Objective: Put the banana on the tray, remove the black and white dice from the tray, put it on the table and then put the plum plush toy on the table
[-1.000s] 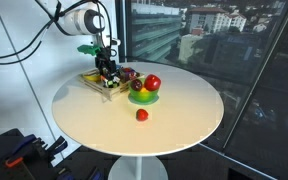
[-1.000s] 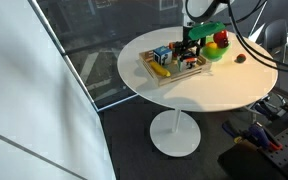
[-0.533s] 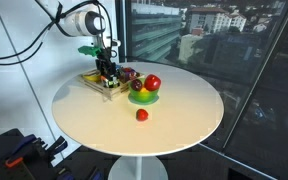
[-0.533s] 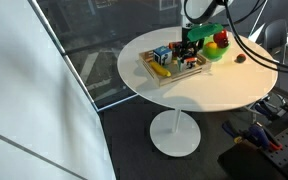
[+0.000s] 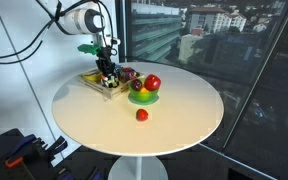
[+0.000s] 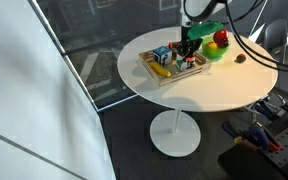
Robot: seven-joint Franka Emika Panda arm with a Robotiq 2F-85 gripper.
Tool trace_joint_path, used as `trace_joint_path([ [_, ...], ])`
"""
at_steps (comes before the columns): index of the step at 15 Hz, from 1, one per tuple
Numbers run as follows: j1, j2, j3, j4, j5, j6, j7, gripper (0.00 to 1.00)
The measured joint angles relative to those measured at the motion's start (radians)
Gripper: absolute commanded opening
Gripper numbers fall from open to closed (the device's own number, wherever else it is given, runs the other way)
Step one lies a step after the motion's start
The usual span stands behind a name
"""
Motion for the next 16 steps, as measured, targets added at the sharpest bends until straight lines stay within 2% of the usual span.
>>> trace_joint_path([
  [9,0.006,-0.082,0.014,-0.025,0.000,-0.026,-0.061,0.08],
  [16,0.003,-0.197,0.035,-0.123,0.001,-0.050,-0.173,0.08],
])
